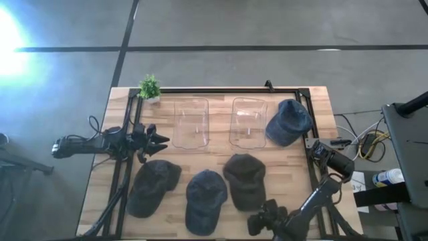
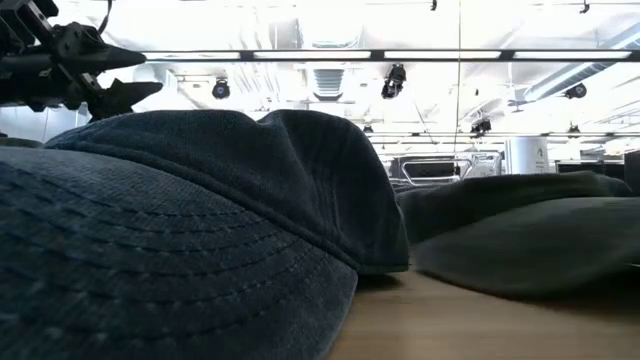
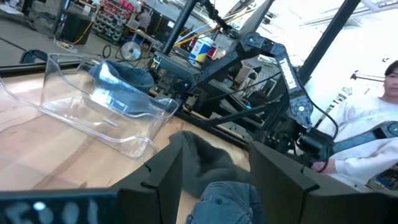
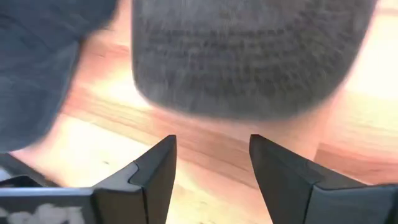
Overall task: Pick & Place hat
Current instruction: Put the right gray cap into the right transparent bin
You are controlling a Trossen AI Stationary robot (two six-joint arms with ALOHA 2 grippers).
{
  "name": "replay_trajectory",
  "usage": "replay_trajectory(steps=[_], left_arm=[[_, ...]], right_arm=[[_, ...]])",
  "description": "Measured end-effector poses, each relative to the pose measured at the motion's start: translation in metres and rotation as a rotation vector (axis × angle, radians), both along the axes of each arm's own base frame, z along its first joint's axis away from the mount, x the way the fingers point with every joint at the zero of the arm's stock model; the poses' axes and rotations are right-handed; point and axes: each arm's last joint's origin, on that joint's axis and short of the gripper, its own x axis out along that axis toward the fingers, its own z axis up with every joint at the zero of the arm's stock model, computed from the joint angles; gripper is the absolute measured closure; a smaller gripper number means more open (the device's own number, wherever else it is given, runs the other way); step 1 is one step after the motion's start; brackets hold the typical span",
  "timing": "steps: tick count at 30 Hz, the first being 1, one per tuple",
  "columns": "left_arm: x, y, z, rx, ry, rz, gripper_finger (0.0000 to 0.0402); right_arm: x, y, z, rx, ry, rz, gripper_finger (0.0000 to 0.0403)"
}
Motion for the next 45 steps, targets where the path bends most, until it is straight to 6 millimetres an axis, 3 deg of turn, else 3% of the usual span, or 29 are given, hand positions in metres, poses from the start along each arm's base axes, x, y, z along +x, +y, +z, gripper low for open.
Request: replay_trajectory(steps=[5, 10, 16, 20, 23, 31, 37, 45], left_arm=[[0.000, 0.000, 0.004, 0.006, -0.038, 0.000, 0.0226], [0.000, 0.000, 0.004, 0.007, -0.038, 0.000, 0.0226], [0.000, 0.000, 0.004, 0.039, -0.037, 0.003, 0.0226], [0.000, 0.000, 0.004, 0.082, -0.037, 0.007, 0.0226], [0.000, 0.000, 0.004, 0.106, -0.037, 0.009, 0.0226], [0.000, 0.000, 0.003, 0.168, -0.037, 0.014, 0.0226], [0.000, 0.000, 0.003, 0.186, -0.038, 0.005, 0.0226], [0.000, 0.000, 0.003, 0.235, -0.035, 0.006, 0.0226]], right_arm=[[0.001, -0.011, 0.015, -0.087, -0.064, -0.010, 0.0204], [-0.004, -0.024, 0.021, -0.221, 0.029, 0.053, 0.0204], [-0.009, -0.026, 0.049, -0.339, 0.210, 0.570, 0.0204], [-0.008, -0.022, 0.055, -0.356, 0.272, 0.911, 0.0204], [-0.007, -0.021, 0.050, -0.386, 0.309, 1.005, 0.0204], [0.006, -0.015, 0.010, -0.456, 0.497, 1.165, 0.0204], [0.009, -0.019, -0.001, -0.616, 0.760, 1.054, 0.0204], [0.030, 0.007, -0.007, -0.665, 0.697, 1.087, 0.0204]])
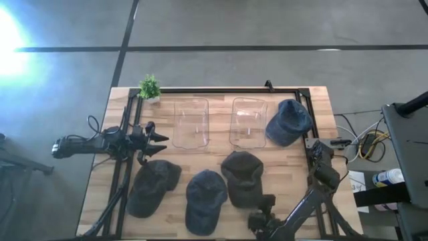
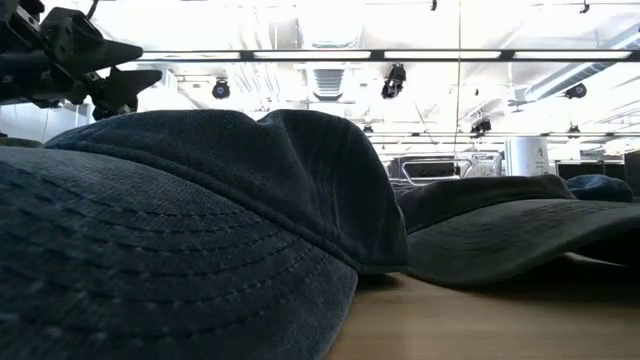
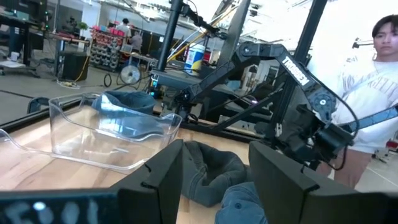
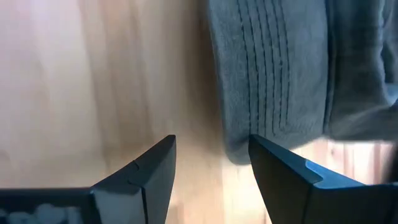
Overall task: Pick & Place hat
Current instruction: Put the right gray cap into the right transparent bin
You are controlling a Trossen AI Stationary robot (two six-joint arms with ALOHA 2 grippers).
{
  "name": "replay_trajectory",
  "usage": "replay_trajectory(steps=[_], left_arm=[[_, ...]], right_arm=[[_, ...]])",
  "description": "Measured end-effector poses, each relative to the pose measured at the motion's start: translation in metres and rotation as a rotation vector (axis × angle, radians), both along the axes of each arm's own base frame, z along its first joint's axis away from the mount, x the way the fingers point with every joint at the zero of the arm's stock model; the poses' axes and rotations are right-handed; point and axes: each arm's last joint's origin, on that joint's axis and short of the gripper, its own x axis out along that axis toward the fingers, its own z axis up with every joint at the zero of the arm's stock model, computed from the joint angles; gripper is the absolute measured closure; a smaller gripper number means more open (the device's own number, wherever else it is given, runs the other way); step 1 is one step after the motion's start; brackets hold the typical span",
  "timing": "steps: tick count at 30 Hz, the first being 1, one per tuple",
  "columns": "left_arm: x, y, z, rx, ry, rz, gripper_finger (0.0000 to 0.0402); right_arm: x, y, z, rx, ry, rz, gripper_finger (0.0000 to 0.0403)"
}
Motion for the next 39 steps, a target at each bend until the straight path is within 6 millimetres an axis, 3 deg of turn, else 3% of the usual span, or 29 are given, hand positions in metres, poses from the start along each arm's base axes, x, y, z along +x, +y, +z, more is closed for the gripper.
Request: replay_trajectory(steps=[6, 15, 22, 25, 31, 35, 39], left_arm=[[0.000, 0.000, 0.000, 0.000, 0.003, 0.000, 0.0226], [0.000, 0.000, -0.001, 0.032, 0.007, 0.006, 0.0226], [0.001, 0.000, -0.002, 0.033, 0.018, 0.005, 0.0226], [0.001, 0.000, -0.002, 0.033, 0.025, 0.005, 0.0226], [0.002, 0.000, -0.003, 0.032, 0.035, 0.005, 0.0226], [0.002, 0.000, -0.003, 0.020, 0.037, 0.002, 0.0226], [0.002, 0.000, -0.003, 0.004, 0.036, 0.000, 0.0226]], right_arm=[[0.012, 0.004, -0.001, -0.098, -0.112, 0.052, 0.0204], [0.024, -0.015, -0.031, -0.242, -0.090, 0.026, 0.0204], [0.024, -0.042, -0.020, -0.422, -0.130, -0.075, 0.0204], [0.028, -0.047, -0.019, -0.477, -0.150, -0.024, 0.0204], [0.040, -0.059, -0.016, -0.498, -0.158, -0.034, 0.0207], [0.048, -0.070, -0.005, -0.456, -0.149, -0.102, 0.0241], [0.048, -0.080, 0.028, -0.375, -0.229, -0.189, 0.0322]])
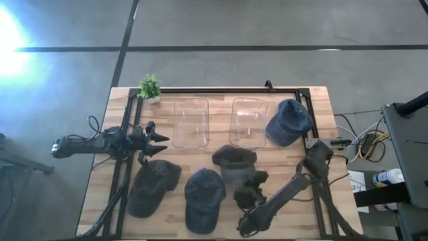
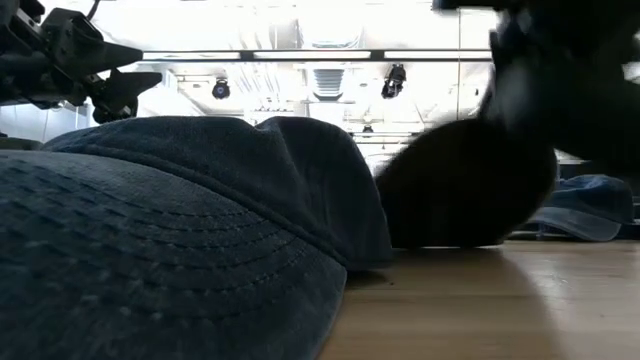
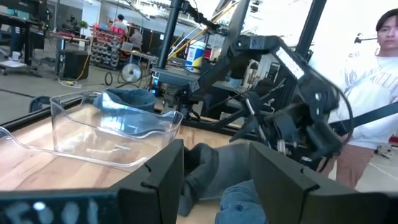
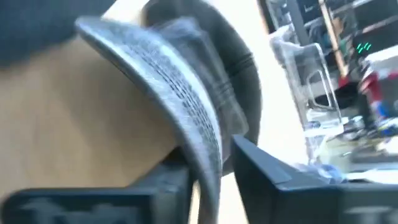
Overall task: Pick & Place hat
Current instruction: Put the right gray cap into the right transparent bin
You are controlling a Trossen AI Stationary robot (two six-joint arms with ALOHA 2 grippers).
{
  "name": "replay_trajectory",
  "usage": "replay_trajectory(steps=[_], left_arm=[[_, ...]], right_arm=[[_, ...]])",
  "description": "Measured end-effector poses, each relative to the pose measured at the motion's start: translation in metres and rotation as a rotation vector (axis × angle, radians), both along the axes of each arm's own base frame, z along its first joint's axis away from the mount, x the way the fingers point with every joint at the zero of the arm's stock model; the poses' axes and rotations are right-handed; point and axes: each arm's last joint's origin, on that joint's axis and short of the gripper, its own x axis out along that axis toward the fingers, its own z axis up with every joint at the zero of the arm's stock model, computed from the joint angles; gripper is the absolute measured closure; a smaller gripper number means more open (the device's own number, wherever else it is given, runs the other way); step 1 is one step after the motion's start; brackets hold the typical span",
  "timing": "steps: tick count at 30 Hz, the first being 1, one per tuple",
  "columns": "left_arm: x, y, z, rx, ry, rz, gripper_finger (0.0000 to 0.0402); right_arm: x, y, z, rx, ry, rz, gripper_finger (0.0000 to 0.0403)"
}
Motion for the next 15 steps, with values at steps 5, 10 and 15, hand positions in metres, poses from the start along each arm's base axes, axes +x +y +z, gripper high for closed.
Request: replay_trajectory(steps=[5, 10, 15], left_arm=[[0.000, 0.000, 0.000, -0.030, -0.002, -0.002, 0.0226], [0.000, 0.000, 0.001, -0.048, -0.008, -0.006, 0.0226], [-0.003, -0.001, 0.016, -0.234, -0.159, -0.074, 0.0226]], right_arm=[[-0.014, -0.012, 0.065, 0.193, -0.219, -0.112, 0.0385], [-0.053, -0.034, 0.149, 0.498, -0.505, -0.272, 0.0388], [-0.108, -0.067, 0.215, 0.808, -0.746, -0.423, 0.0389]])
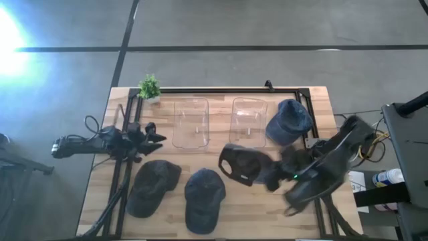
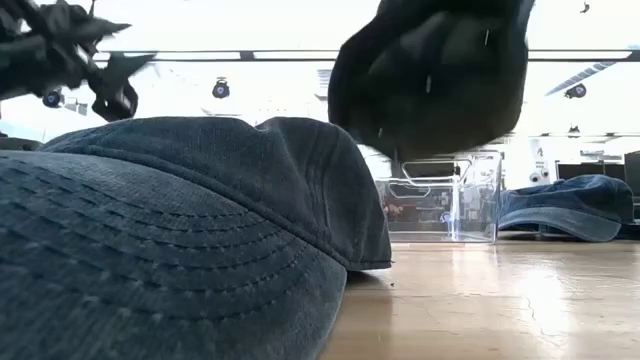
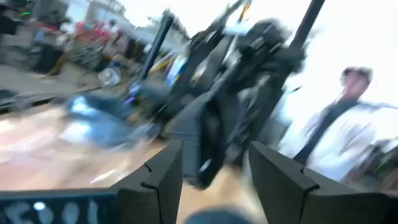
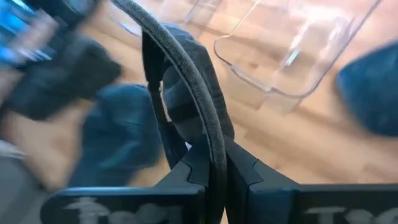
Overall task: Pick & Place hat
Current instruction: Put the right gray cap into the right transparent bin
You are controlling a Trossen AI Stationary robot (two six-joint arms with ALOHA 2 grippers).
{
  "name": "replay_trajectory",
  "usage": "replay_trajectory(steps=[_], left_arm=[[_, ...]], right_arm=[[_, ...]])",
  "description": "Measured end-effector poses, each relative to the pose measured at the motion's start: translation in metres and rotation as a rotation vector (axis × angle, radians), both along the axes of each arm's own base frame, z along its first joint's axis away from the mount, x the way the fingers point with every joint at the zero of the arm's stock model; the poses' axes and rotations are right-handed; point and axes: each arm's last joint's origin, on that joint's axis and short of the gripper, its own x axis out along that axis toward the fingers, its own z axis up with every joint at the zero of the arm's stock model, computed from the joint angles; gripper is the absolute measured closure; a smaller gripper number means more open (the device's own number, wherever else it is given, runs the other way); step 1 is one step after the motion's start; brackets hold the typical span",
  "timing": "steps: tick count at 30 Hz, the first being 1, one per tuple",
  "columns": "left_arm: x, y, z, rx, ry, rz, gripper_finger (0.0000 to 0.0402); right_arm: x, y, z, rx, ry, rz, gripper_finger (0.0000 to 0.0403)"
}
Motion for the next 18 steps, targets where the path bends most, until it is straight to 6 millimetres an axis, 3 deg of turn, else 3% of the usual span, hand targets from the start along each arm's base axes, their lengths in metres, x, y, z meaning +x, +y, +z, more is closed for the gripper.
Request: replay_trajectory(steps=[2, 5, 10, 13, 18], left_arm=[[-0.004, 0.000, 0.012, -0.077, -0.118, -0.019, 0.0226], [-0.012, 0.001, 0.029, -0.150, -0.304, -0.027, 0.0226], [-0.023, 0.001, 0.044, -0.253, -0.498, -0.076, 0.0226], [-0.014, 0.000, 0.039, -0.320, -0.356, -0.138, 0.0226], [0.016, -0.004, 0.019, -0.505, 0.218, -0.106, 0.0226]], right_arm=[[-0.020, -0.012, 0.014, 0.095, -0.065, -0.038, 0.0389], [-0.041, -0.025, 0.016, 0.253, -0.051, -0.083, 0.0389], [-0.042, -0.021, -0.020, 0.380, 0.037, -0.130, 0.0389], [-0.038, -0.020, -0.047, 0.405, 0.020, -0.169, 0.0389], [-0.041, -0.025, -0.089, 0.423, 0.020, -0.262, 0.0389]])
